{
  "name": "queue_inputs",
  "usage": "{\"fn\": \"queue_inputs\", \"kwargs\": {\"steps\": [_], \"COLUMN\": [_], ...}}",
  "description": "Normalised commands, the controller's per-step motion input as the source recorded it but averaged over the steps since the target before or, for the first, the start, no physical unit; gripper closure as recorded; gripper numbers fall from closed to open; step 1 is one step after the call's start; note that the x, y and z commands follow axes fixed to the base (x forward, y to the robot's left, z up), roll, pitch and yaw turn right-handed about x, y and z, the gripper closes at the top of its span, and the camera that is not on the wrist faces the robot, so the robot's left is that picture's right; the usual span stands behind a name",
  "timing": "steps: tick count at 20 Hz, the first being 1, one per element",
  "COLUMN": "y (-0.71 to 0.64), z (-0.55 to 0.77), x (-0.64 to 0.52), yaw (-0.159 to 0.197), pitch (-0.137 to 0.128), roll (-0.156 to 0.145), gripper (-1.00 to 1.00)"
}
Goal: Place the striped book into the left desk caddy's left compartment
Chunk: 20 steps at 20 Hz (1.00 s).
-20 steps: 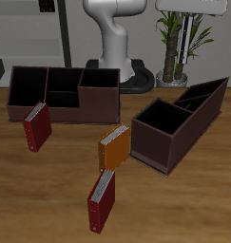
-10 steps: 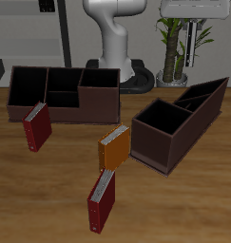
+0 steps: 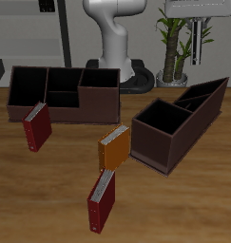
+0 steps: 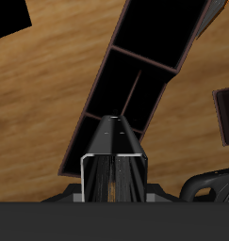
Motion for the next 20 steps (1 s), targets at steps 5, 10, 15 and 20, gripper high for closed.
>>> {"fn": "queue_inputs", "kwargs": {"steps": [5, 10, 15, 20], "y": [0.18, 0.14, 0.11, 0.06], "z": [-0.03, -0.1, -0.11, -0.1], "x": [-0.04, -0.03, -0.01, -0.05], "yaw": [0.019, 0.0, -0.048, -0.021], "pitch": [-0.045, -0.039, -0.002, 0.006], "roll": [-0.006, -0.056, -0.022, 0.019], "gripper": [1.0, 1.0, 1.0, 1.0]}}
